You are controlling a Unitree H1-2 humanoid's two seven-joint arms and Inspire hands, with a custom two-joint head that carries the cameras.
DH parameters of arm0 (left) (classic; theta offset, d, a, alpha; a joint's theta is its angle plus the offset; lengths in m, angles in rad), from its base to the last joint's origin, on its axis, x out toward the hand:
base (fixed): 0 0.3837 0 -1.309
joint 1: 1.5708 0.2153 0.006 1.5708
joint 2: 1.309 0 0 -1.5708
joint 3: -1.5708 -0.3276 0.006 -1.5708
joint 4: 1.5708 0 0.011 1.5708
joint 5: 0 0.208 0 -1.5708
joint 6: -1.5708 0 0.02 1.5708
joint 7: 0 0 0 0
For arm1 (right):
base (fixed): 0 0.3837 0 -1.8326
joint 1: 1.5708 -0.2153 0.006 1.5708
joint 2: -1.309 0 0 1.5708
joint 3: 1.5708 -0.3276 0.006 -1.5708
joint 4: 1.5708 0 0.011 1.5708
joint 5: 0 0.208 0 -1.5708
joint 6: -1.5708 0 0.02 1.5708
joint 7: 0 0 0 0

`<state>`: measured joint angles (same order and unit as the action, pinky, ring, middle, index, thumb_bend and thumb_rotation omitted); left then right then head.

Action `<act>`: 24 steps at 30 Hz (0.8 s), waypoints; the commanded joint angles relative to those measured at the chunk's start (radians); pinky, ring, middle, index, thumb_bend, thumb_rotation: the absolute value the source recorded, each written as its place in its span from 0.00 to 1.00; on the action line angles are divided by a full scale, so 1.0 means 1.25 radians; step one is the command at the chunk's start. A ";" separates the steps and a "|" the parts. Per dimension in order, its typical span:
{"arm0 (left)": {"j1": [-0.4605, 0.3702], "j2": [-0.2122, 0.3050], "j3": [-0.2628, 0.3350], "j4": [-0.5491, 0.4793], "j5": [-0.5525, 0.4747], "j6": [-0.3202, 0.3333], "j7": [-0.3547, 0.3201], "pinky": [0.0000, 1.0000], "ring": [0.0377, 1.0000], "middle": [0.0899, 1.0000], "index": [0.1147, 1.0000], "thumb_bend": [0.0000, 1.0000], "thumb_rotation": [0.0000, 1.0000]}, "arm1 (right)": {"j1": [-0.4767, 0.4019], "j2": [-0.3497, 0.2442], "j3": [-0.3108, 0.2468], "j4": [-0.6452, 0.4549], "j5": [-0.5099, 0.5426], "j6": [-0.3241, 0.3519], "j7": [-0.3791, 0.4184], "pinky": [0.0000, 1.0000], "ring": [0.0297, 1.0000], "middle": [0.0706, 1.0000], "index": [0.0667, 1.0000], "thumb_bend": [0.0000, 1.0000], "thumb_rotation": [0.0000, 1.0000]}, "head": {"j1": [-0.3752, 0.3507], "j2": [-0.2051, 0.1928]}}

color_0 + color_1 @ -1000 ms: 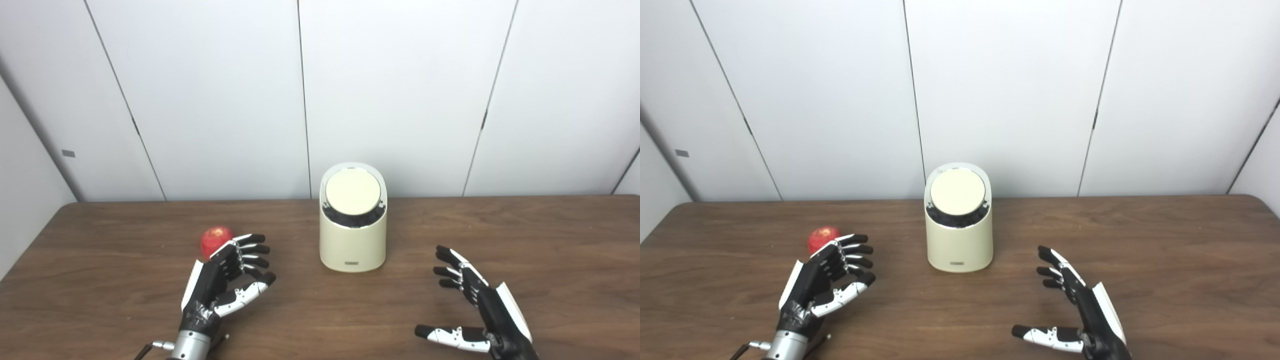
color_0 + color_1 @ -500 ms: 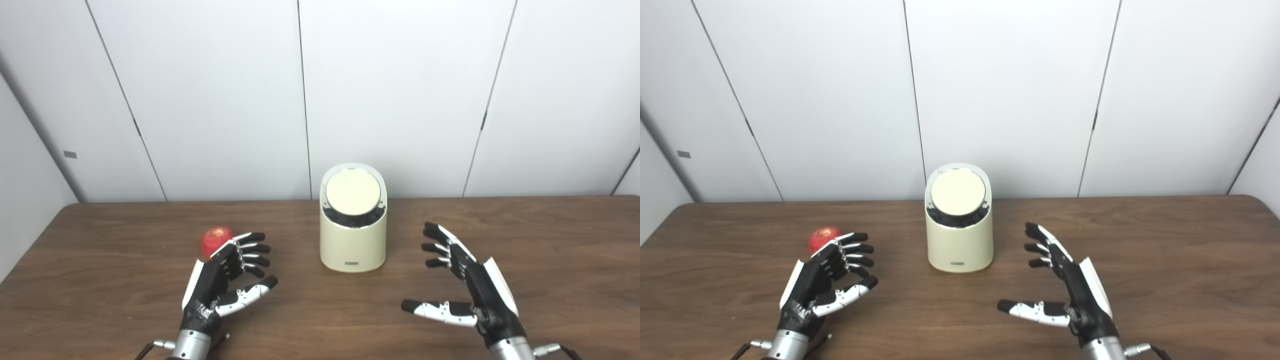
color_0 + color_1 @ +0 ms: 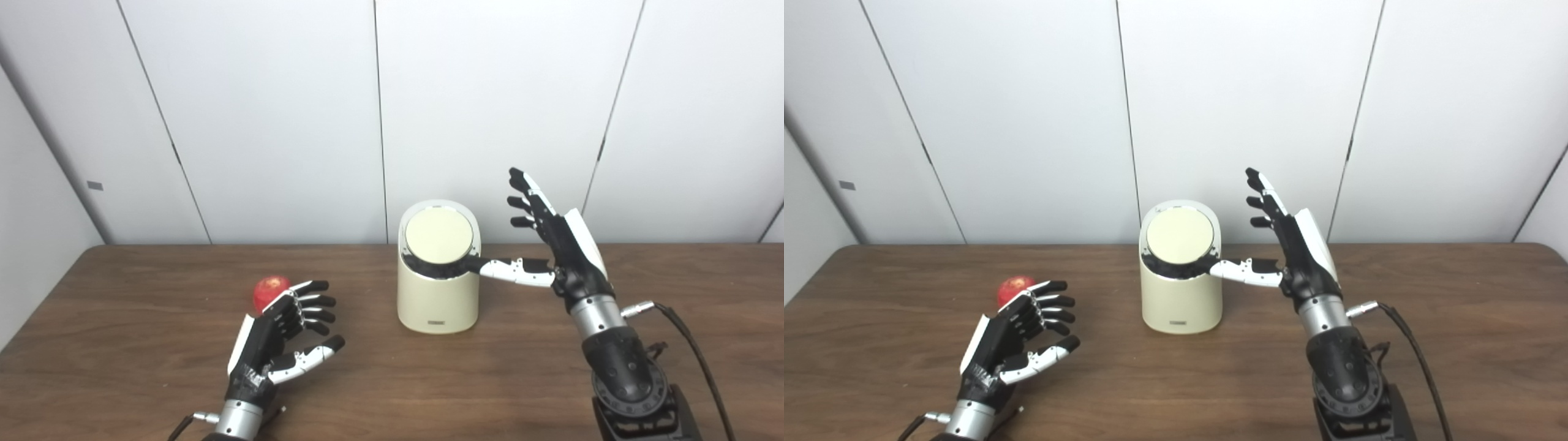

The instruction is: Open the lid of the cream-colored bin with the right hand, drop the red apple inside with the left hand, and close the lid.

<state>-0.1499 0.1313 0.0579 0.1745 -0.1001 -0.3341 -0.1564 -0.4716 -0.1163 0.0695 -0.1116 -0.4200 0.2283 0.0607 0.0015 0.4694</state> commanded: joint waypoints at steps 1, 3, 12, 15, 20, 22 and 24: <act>0.015 -0.001 0.001 0.042 -0.010 -0.020 -0.001 0.53 0.59 0.64 0.73 0.67 0.00 | -0.054 -0.008 0.003 -0.008 -0.008 -0.012 -0.012 0.75 0.88 0.91 0.95 0.82 0.34 | 0.001 0.001; 0.015 -0.001 0.001 0.042 -0.011 -0.020 -0.001 0.54 0.59 0.64 0.73 0.66 0.00 | -0.075 -0.013 0.009 0.007 -0.018 -0.006 -0.014 0.73 0.87 0.91 0.94 0.82 0.34 | 0.001 0.001; 0.014 -0.004 -0.002 0.044 -0.006 -0.022 -0.002 0.53 0.59 0.65 0.73 0.66 0.00 | -0.151 -0.031 0.062 0.038 -0.114 0.091 0.010 0.63 0.81 0.90 0.94 0.83 0.35 | -0.002 0.001; 0.017 -0.006 -0.005 0.038 -0.003 -0.019 -0.001 0.53 0.59 0.65 0.74 0.65 0.00 | -0.175 -0.038 0.078 0.058 -0.123 0.111 0.025 0.65 0.83 0.92 0.95 0.83 0.34 | 0.001 0.002; 0.021 -0.010 -0.009 0.026 0.006 -0.015 0.004 0.54 0.59 0.64 0.74 0.65 0.00 | -0.207 -0.042 0.105 0.093 -0.138 0.133 0.038 0.67 0.86 0.94 0.96 0.84 0.33 | 0.005 0.005; 0.022 -0.010 -0.010 0.025 0.002 -0.013 0.003 0.55 0.60 0.64 0.74 0.65 0.00 | -0.216 -0.039 0.112 0.109 -0.138 0.134 0.036 0.65 0.86 0.94 0.95 0.85 0.32 | 0.005 0.005; 0.022 -0.010 -0.009 0.022 0.000 -0.009 0.003 0.55 0.60 0.65 0.74 0.66 0.00 | -0.223 -0.036 0.120 0.127 -0.145 0.134 0.028 0.65 0.86 0.94 0.95 0.85 0.33 | 0.003 0.007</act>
<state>-0.1506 0.1305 0.0521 0.1714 -0.0941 -0.3336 -0.1570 -0.6838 -0.1625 0.2187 0.0557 -0.5824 0.4034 0.1154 0.0046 0.4771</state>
